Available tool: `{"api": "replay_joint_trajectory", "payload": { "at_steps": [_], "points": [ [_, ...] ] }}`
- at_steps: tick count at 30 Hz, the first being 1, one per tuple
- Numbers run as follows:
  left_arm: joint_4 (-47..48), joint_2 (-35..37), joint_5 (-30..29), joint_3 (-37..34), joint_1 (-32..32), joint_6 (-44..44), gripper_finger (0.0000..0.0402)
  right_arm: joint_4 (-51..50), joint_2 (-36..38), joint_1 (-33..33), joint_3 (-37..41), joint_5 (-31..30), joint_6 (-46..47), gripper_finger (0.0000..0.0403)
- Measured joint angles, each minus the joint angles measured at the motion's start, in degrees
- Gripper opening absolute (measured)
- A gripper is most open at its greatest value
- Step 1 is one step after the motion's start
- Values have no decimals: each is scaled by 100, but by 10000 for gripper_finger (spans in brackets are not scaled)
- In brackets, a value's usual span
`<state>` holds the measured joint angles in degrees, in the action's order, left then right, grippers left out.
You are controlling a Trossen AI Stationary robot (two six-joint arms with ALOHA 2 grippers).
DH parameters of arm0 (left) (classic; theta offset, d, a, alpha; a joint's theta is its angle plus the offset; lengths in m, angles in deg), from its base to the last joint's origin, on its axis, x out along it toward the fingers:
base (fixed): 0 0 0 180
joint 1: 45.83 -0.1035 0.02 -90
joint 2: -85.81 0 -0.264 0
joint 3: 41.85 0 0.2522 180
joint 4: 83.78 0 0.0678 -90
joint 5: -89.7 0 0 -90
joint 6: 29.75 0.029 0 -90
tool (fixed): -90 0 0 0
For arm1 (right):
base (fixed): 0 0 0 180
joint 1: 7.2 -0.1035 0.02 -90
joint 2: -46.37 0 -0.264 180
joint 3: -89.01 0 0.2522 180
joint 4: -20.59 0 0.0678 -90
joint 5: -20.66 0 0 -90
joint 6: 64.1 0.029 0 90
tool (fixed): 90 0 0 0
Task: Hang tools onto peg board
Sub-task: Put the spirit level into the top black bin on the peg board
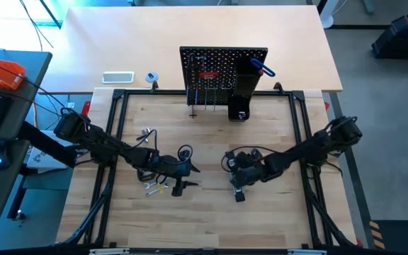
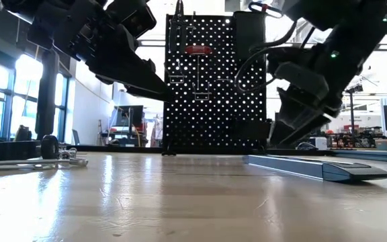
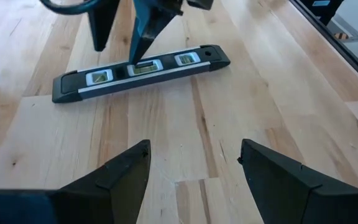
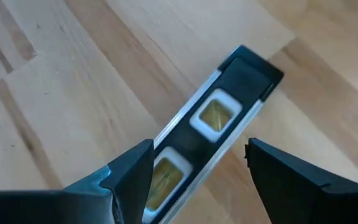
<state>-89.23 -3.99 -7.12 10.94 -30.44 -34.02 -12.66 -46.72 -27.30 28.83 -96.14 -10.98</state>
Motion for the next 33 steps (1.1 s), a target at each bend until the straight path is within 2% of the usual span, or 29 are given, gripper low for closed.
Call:
{"api": "replay_joint_trajectory", "payload": {
  "at_steps": [14, 23, 27, 33],
  "points": [
    [-42, 0, 3, 0, 0, 90, 243, 476, -627, -167, -23, -312, 584, 252],
    [-37, 0, 5, 0, 0, 46, 243, 516, -817, -170, -38, -648, 602, 249],
    [-39, 0, 5, 0, 0, 44, 243, 460, -817, -159, -34, -713, 436, 224],
    [-43, 0, 4, 0, 0, 36, 243, 322, -777, -180, -52, -687, -112, 155]
  ]
}}
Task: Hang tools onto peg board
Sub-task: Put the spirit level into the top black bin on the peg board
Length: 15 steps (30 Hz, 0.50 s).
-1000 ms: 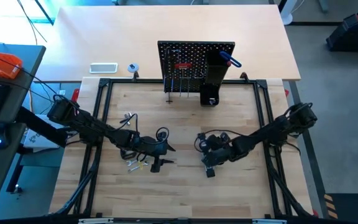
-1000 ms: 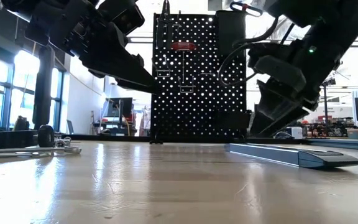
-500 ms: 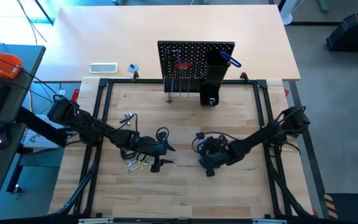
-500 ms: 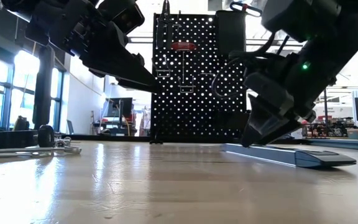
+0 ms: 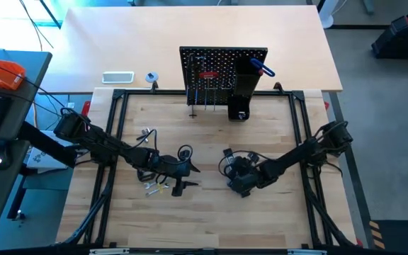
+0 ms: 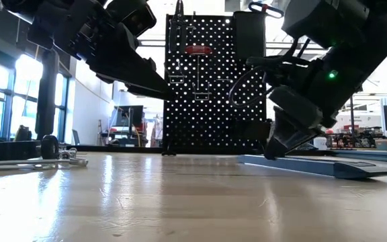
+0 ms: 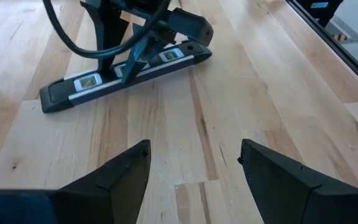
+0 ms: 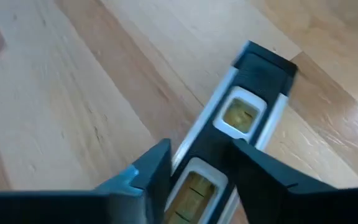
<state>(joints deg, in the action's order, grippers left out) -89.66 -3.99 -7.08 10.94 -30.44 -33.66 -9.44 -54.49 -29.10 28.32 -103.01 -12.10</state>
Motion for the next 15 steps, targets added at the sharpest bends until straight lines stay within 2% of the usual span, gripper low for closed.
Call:
{"api": "replay_joint_trajectory", "payload": {
  "at_steps": [10, 12, 15],
  "points": [
    [-78, 2, -6, 0, -13, -13, 243, -973, 26, 14, -573, 377, -1163, 10],
    [-83, 0, -8, 0, -13, -34, 243, -1182, 26, 10, -695, 367, -1202, 5],
    [-85, 0, -10, 0, -13, -36, 243, -1435, 89, 0, -891, 323, -1193, 22]
  ]
}}
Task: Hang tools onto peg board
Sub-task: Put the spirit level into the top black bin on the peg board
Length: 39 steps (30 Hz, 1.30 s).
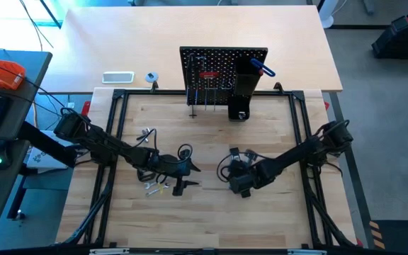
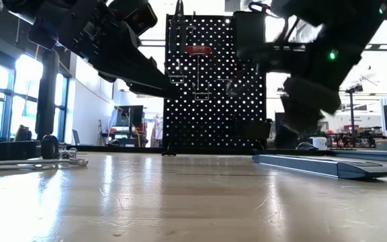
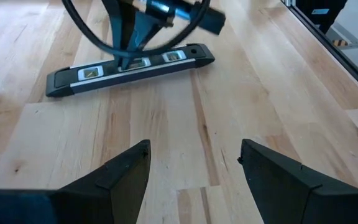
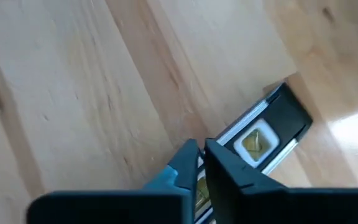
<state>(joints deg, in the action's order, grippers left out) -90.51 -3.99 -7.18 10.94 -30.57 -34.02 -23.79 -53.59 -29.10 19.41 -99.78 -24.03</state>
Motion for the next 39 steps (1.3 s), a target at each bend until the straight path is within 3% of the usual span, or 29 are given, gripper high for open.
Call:
{"api": "replay_joint_trajectory", "payload": {
  "at_steps": [9, 16, 22, 32, 39],
  "points": [
    [2, 0, -2, 0, -35, 33, 243, -305, 207, -137, -218, -57, 643, 152],
    [-3, 0, 0, 0, -42, 181, 243, -1002, 205, -185, -216, -98, 2145, 249],
    [-8, 0, 3, 0, -44, 239, 243, -1060, 175, -34, -216, 100, 3342, 263],
    [-18, 0, 11, 0, -44, 240, 243, -744, 60, 32, -216, 264, 2952, 264],
    [-15, 0, 11, 0, -44, 197, 243, -586, -499, 103, -216, 267, 3211, 264]
  ]
}}
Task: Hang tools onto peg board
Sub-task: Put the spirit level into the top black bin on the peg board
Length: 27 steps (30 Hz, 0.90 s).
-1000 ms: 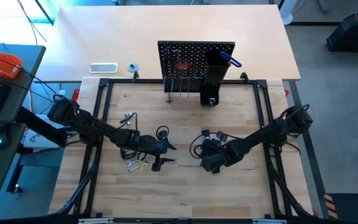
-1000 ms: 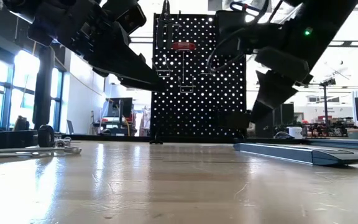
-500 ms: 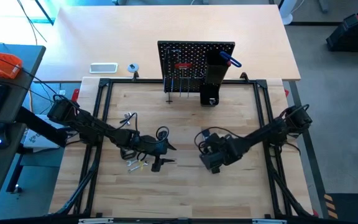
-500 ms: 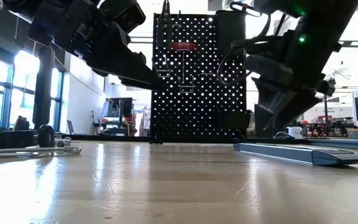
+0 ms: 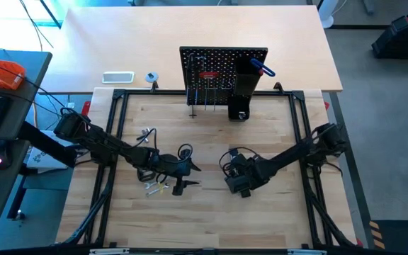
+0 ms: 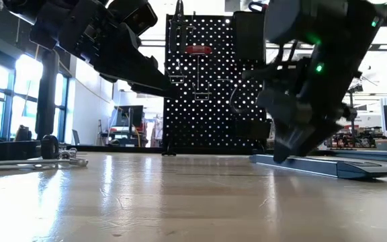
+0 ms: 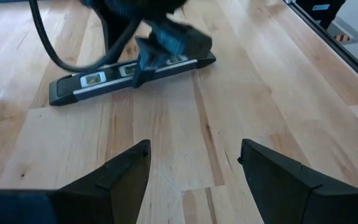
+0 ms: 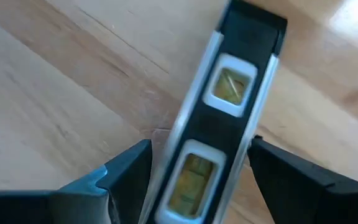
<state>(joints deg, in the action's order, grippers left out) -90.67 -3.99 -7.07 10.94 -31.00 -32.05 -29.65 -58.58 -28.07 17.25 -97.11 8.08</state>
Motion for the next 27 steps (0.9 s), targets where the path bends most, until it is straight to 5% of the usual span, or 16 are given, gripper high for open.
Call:
{"api": "replay_joint_trajectory", "payload": {
  "at_steps": [10, 18, 27],
  "points": [
    [9, 0, 17, 0, -2, 0, 243, 32, -281, -32, -24, 16, 354, 259],
    [-61, 0, 13, 0, -22, -2, 243, 341, -293, -84, -11, -63, -169, 166],
    [-427, 2, 7, 2, -78, -63, 243, 551, 79, -250, 22, -262, -678, 165]
  ]
}}
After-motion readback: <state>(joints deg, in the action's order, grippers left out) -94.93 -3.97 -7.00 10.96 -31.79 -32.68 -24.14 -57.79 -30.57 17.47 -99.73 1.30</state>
